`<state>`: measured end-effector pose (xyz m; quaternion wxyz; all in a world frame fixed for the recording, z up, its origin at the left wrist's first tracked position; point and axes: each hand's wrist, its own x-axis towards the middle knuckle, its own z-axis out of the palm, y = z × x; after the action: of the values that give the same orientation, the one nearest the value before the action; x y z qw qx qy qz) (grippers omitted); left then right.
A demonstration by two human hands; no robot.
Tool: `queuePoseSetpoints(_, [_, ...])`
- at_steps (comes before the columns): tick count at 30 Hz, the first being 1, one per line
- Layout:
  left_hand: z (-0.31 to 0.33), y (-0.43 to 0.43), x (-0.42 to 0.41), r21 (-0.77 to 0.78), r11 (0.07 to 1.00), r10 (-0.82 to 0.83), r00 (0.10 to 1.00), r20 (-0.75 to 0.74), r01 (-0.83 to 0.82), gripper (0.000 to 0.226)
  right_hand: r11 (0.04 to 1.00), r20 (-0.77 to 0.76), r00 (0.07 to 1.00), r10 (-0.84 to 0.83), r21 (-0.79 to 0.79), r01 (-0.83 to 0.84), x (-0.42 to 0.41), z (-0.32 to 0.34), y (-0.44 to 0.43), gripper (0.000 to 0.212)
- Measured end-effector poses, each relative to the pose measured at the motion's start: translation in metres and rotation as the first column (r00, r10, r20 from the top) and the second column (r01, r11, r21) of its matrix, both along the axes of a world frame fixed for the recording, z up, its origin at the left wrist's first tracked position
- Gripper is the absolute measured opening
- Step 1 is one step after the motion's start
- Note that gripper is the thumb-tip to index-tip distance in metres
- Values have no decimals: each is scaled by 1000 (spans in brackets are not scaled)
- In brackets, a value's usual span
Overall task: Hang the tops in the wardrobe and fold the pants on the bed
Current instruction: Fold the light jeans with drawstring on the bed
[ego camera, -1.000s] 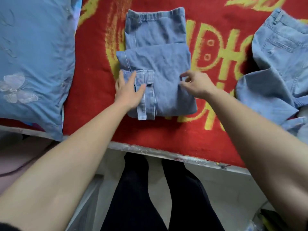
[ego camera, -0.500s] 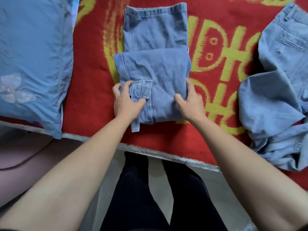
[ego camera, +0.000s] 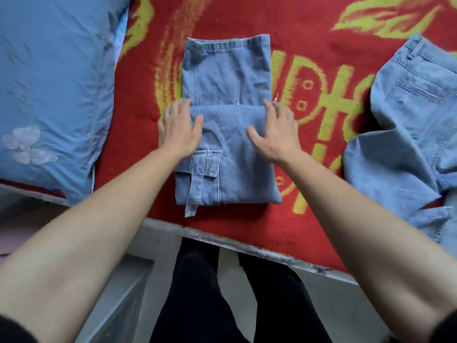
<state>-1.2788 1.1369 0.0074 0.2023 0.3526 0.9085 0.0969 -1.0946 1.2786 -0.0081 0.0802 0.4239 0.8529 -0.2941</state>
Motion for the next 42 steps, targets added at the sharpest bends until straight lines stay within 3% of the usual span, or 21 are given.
queuePoseSetpoints(3, [-28, 34, -17, -100, 973, -209, 978, 19, 209, 48, 962, 56, 966, 254, 94, -258, -31, -22, 20, 67])
queuePoseSetpoints(6, [-48, 43, -18, -211, 908, -377, 925, -42, 361, 48, 920, 101, 924, 368, 103, -377, -46, -38, 20, 57])
queuePoseSetpoints(9, [-51, 30, -8, -138, 891, -448, 888, -105, 433, 56, 921, 48, 950, 308, 233, -311, -41, -41, 13, 50])
queuePoseSetpoints(11, [-56, 20, 1, -99, 894, -439, 899, 11, 438, 59, 933, 87, 955, 283, 205, -296, -31, -46, 6, 51])
queuePoseSetpoints(14, [-70, 15, 6, -162, 887, -401, 896, 189, 432, 57, 932, 200, 932, 301, 145, -332, -24, -58, -8, 51])
queuePoseSetpoints(17, [-71, 23, 3, -165, 901, -384, 915, 125, 401, 56, 955, 212, 951, 225, 149, -258, -32, -59, -5, 54])
queuePoseSetpoints(19, [-70, 26, -1, -82, 912, -403, 915, -2, 401, 50, 964, 174, 974, 145, 198, -179, -36, -55, 4, 55])
queuePoseSetpoints(22, [-61, 44, -30, 111, 975, -177, 977, -117, 190, 38, 953, -9, 995, -103, 286, 101, -53, -48, 33, 43])
queuePoseSetpoints(24, [-58, 67, -61, 210, 976, 79, 994, -70, -62, 49, 932, -89, 948, -305, 178, 316, -73, -48, 64, 48])
queuePoseSetpoints(26, [-55, 93, -91, 191, 937, 271, 954, 124, -291, 73, 897, -77, 894, -441, -14, 442, -96, -48, 93, 69])
queuePoseSetpoints(28, [-51, 115, -108, 121, 887, 375, 848, 374, -446, 93, 848, -37, 857, -515, -167, 502, -114, -45, 110, 85])
queuePoseSetpoints(30, [-46, 126, -116, 64, 878, 405, 806, 431, -475, 95, 833, -2, 853, -523, -214, 510, -124, -40, 117, 87])
queuePoseSetpoints(32, [-37, 125, -117, 60, 885, 414, 839, 353, -462, 82, 810, -1, 836, -549, -245, 532, -127, -31, 118, 79])
queuePoseSetpoints(33, [-33, 123, -115, 87, 884, 405, 847, 344, -459, 70, 789, -25, 819, -573, -287, 543, -127, -24, 115, 70])
queuePoseSetpoints(36, [-16, 109, -105, 189, 864, 330, 809, 486, -466, 30, 774, -185, 784, -592, -401, 490, -113, -4, 105, 16])
queuePoseSetpoints(38, [-3, 96, -98, 227, 854, 324, 819, 474, -469, 24, 793, -258, 775, -577, -403, 457, -96, 11, 97, 14])
queuePoseSetpoints(40, [11, 78, -90, 245, 875, 310, 872, 378, -417, 19, 868, -292, 823, -487, -268, 419, -71, 28, 88, 17])
queuePoseSetpoints(42, [23, 53, -77, 210, 936, 235, 946, 222, -282, 20, 958, -232, 932, -277, 9, 287, -41, 40, 74, 9])
